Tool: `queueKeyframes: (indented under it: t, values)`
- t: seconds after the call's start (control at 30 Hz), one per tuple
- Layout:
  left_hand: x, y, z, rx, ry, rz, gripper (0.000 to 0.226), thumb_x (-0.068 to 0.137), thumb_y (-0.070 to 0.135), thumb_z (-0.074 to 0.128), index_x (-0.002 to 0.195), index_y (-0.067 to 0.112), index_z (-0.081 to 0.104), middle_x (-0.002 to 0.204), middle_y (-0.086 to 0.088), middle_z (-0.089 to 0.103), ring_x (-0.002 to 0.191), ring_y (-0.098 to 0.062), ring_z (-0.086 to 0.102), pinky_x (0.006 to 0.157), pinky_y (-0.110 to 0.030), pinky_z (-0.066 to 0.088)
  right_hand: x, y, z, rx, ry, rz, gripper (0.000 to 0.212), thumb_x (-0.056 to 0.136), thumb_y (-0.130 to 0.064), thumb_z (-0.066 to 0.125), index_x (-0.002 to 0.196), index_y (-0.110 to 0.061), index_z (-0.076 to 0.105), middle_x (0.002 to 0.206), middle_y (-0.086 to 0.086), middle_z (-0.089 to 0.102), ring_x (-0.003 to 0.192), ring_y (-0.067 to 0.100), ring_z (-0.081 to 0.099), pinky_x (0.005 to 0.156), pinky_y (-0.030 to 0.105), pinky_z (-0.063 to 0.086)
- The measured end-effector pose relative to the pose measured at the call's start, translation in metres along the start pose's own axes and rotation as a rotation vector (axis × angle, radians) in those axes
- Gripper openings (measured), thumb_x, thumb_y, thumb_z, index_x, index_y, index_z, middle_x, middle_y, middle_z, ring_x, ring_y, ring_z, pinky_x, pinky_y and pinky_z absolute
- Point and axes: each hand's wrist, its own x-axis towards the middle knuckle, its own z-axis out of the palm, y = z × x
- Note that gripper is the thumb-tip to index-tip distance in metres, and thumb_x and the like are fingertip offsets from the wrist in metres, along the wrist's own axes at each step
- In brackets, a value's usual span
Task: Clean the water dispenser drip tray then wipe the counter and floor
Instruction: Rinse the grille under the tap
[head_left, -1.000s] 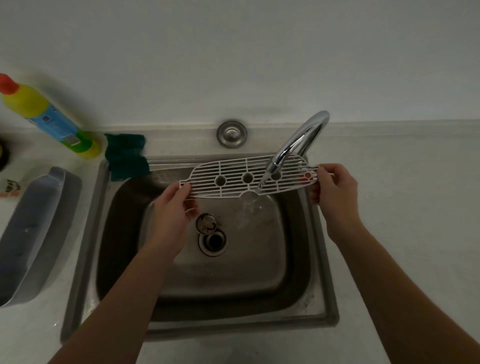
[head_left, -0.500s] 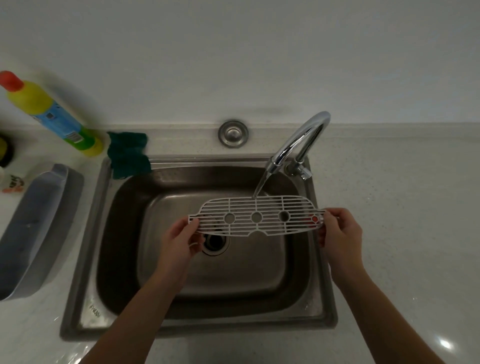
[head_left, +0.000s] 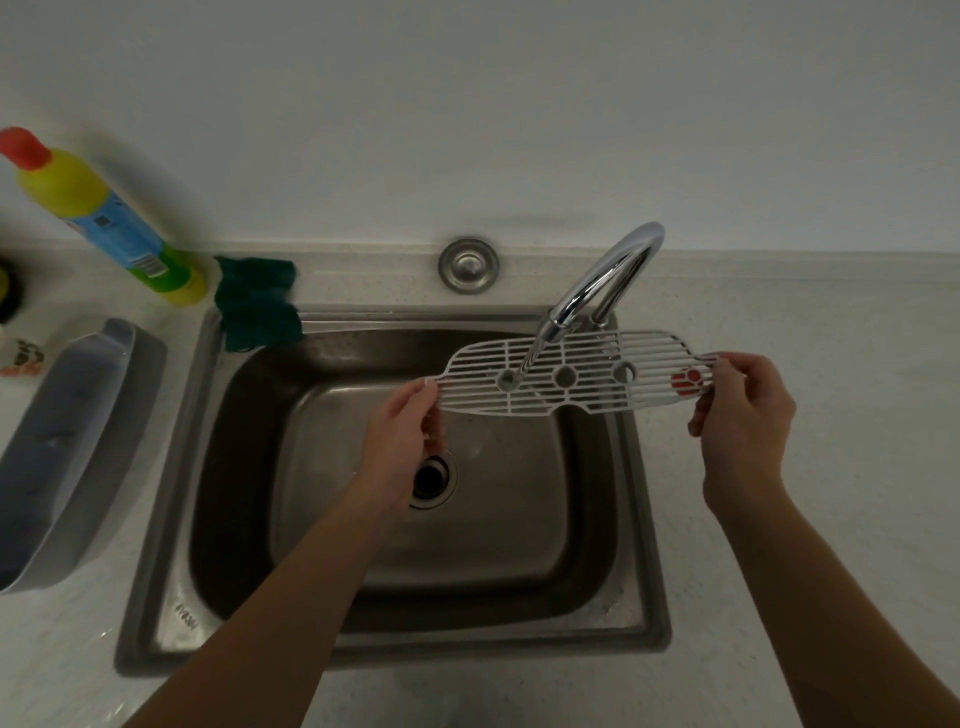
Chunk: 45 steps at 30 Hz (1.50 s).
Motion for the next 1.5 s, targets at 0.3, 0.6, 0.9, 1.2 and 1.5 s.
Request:
queueKeyframes:
  t: [0.3, 0.6, 0.9, 1.2, 1.5]
  values:
    - [-0.004, -0.033, 0.009, 0.021, -0.025, -0.216, 0.021, 0.105, 0.029, 0.056, 0.100, 0.016, 0.073, 0.062, 0.006, 0.052, 0.055, -0.007, 0.046, 0.059, -0.026, 0.044, -0.022, 0.024, -0.020, -0.066, 0.067, 0.060, 0.023, 0.100, -0.022, 0.051, 0.087, -0.033, 0.066, 0.068, -0.006, 0.064, 0.052, 0.006, 0.052, 0.043, 0.022, 0.045]
    - [0.024, -0.008, 0.045, -0.225, -0.083, -0.191, 0.021, 0.104, 0.028, 0.057, 0.100, 0.015, 0.073, 0.065, 0.006, 0.055, 0.055, -0.006, 0.049, 0.056, -0.026, 0.043, 0.002, -0.011, -0.023, 0.019, 0.129, -0.029, 0.020, 0.094, -0.025, 0.051, 0.083, -0.035, 0.065, 0.063, -0.007, 0.062, 0.048, 0.008, 0.050, 0.040, 0.024, 0.044]
    - [0.005, -0.019, 0.027, -0.101, -0.069, -0.127, 0.029, 0.108, 0.024, 0.049, 0.113, 0.005, 0.071, 0.062, 0.002, 0.048, 0.057, -0.011, 0.043, 0.061, -0.031, 0.039, -0.016, 0.009, -0.030, -0.021, 0.063, 0.004, 0.021, 0.099, -0.021, 0.051, 0.088, -0.031, 0.066, 0.066, -0.006, 0.066, 0.051, 0.008, 0.051, 0.042, 0.023, 0.044]
    - [-0.006, -0.017, -0.016, -0.106, -0.010, -0.118, 0.036, 0.107, 0.034, 0.049, 0.112, 0.006, 0.070, 0.080, -0.007, 0.069, 0.075, -0.019, 0.065, 0.071, -0.035, 0.055, -0.021, 0.039, -0.011, -0.239, -0.176, 0.090, 0.014, 0.109, -0.024, 0.044, 0.112, -0.027, 0.057, 0.087, 0.009, 0.067, 0.065, 0.015, 0.060, 0.056, 0.032, 0.055]
    - [0.006, 0.019, -0.050, -0.101, 0.036, 0.011, 0.026, 0.103, 0.011, 0.055, 0.110, 0.020, 0.079, 0.113, -0.009, 0.078, 0.100, -0.022, 0.077, 0.075, -0.030, 0.062, -0.001, 0.005, 0.035, 0.151, -0.326, 0.225, 0.016, 0.106, -0.013, 0.047, 0.111, -0.010, 0.063, 0.099, 0.007, 0.078, 0.091, 0.027, 0.078, 0.074, 0.037, 0.064]
